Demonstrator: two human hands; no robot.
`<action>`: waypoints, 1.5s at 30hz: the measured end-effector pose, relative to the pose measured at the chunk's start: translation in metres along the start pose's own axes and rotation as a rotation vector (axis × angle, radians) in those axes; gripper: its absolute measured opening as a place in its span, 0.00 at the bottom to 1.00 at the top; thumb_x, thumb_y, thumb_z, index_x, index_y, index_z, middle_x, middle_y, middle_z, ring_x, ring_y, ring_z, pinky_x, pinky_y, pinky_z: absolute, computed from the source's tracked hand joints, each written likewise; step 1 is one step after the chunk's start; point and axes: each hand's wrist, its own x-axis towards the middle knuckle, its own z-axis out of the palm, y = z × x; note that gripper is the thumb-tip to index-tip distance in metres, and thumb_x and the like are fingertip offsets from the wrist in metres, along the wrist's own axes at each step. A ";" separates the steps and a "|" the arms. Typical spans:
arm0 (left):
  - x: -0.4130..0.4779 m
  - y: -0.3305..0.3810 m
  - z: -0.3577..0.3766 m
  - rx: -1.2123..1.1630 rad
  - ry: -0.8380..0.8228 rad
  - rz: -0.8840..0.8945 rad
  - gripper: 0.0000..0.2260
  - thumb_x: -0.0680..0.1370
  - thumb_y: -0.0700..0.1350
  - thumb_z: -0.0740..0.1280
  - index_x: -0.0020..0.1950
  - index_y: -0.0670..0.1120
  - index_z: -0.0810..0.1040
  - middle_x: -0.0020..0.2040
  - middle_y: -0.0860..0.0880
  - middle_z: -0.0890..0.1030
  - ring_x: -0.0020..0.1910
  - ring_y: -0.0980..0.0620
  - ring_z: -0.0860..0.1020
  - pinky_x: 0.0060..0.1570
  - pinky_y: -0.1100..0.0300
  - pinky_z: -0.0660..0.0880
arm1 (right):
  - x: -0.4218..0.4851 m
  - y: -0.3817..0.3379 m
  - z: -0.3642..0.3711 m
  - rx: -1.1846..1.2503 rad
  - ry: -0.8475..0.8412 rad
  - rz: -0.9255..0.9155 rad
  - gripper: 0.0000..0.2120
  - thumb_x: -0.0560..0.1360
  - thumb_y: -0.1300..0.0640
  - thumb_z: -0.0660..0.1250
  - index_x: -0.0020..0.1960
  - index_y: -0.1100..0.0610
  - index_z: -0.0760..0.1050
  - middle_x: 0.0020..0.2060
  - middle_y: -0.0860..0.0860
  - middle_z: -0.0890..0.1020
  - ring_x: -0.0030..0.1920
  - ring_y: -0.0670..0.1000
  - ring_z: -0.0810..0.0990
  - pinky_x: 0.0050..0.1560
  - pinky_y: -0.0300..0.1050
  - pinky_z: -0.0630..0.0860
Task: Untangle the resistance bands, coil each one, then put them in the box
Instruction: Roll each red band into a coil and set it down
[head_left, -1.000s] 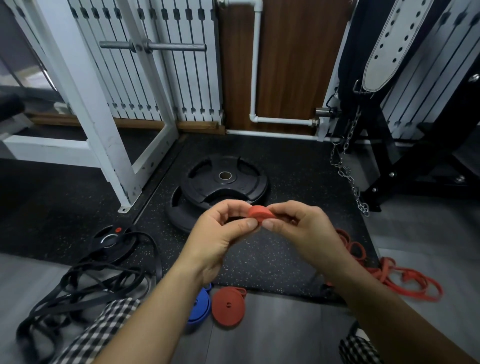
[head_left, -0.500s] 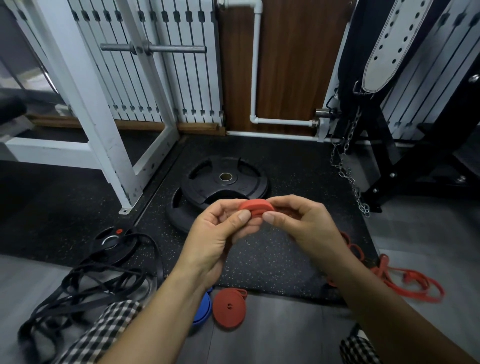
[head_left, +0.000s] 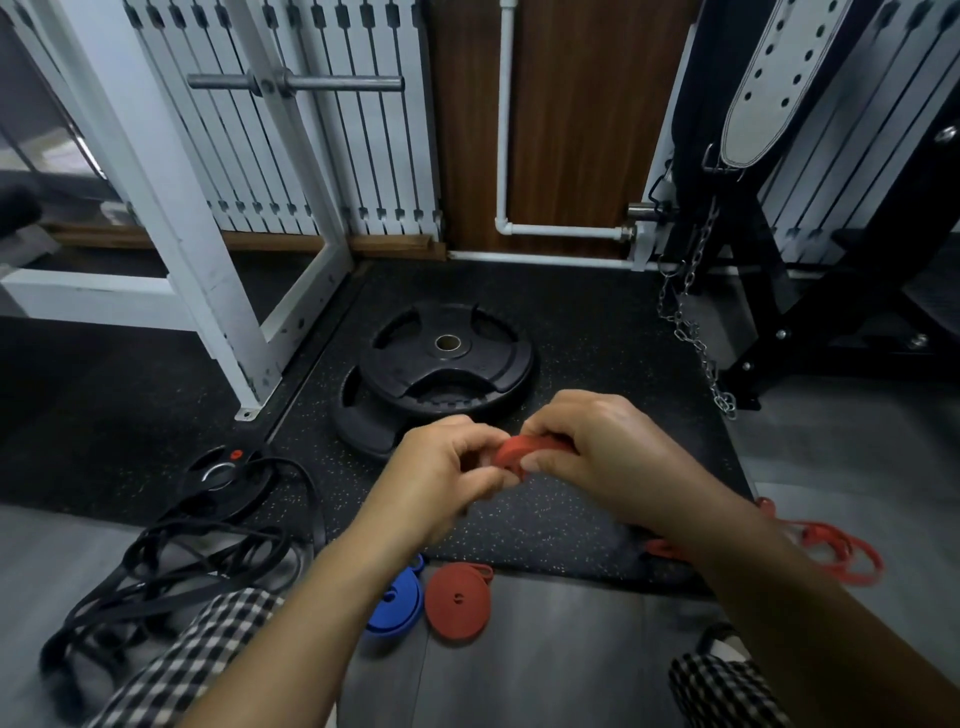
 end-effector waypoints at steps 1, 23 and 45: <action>0.000 0.000 -0.001 -0.080 -0.024 -0.045 0.11 0.67 0.36 0.75 0.40 0.52 0.82 0.35 0.53 0.73 0.29 0.60 0.73 0.27 0.67 0.69 | 0.000 0.000 0.000 -0.003 -0.008 -0.007 0.07 0.73 0.50 0.67 0.50 0.50 0.78 0.43 0.45 0.75 0.47 0.47 0.74 0.51 0.45 0.73; -0.003 0.011 0.015 -0.942 0.128 -0.211 0.10 0.71 0.33 0.67 0.49 0.43 0.78 0.35 0.46 0.82 0.33 0.53 0.82 0.34 0.65 0.79 | 0.002 0.008 0.011 0.696 0.175 0.101 0.08 0.71 0.61 0.71 0.43 0.49 0.78 0.36 0.45 0.81 0.36 0.37 0.78 0.39 0.29 0.73; 0.002 0.013 0.016 -1.108 0.178 -0.136 0.07 0.65 0.36 0.67 0.43 0.41 0.77 0.36 0.49 0.83 0.37 0.54 0.82 0.37 0.67 0.78 | 0.003 -0.002 0.007 0.903 0.273 0.088 0.08 0.71 0.63 0.70 0.47 0.53 0.79 0.41 0.46 0.83 0.41 0.39 0.81 0.43 0.29 0.74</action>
